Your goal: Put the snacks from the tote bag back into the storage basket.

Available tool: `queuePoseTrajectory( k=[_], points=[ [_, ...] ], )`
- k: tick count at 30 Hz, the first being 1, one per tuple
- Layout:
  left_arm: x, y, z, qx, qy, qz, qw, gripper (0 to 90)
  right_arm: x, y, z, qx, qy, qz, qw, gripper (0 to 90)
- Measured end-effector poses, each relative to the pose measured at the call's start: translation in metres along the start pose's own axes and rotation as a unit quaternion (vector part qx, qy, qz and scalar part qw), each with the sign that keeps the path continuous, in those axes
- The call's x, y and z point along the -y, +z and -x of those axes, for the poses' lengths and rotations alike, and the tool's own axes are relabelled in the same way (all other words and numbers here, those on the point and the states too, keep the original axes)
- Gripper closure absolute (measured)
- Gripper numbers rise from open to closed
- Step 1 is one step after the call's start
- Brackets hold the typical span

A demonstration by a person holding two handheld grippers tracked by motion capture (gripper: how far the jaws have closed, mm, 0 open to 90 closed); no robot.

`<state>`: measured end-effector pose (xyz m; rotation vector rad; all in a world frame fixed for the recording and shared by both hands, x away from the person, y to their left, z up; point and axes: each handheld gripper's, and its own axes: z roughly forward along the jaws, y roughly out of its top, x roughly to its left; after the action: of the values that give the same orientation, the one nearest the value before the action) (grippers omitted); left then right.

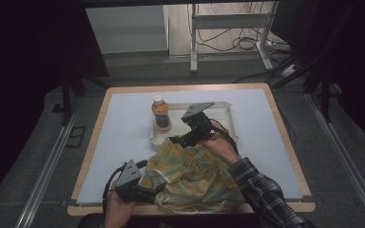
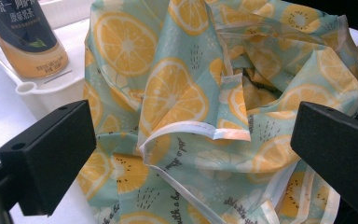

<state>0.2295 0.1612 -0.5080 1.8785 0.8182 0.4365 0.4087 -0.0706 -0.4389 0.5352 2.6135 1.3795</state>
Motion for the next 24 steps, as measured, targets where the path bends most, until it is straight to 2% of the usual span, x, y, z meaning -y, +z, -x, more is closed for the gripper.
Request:
queuePoseTrajectory(
  k=[2, 13, 16, 24],
  points=[
    [0.000, 0.000, 0.000, 0.000, 0.000, 0.001, 1.0000, 0.1, 0.002, -0.002, -0.001, -0.004, 0.002, 0.001, 1.0000, 4.9],
    [0.000, 0.000, 0.000, 0.000, 0.000, 0.000, 1.0000, 0.2, 0.014, -0.014, -0.004, 0.006, 0.011, -0.013, 0.9998, 4.7],
    [0.000, 0.000, 0.000, 0.000, 0.003, -0.002, 1.0000, 0.3, 0.017, -0.017, -0.003, 0.000, 0.018, -0.016, 0.9997, 4.7],
    [0.000, 0.000, 0.000, -0.001, 0.002, -0.001, 1.0000, 0.3, 0.030, -0.024, -0.003, 0.014, 0.012, -0.022, 0.9996, 4.7]
  ],
)
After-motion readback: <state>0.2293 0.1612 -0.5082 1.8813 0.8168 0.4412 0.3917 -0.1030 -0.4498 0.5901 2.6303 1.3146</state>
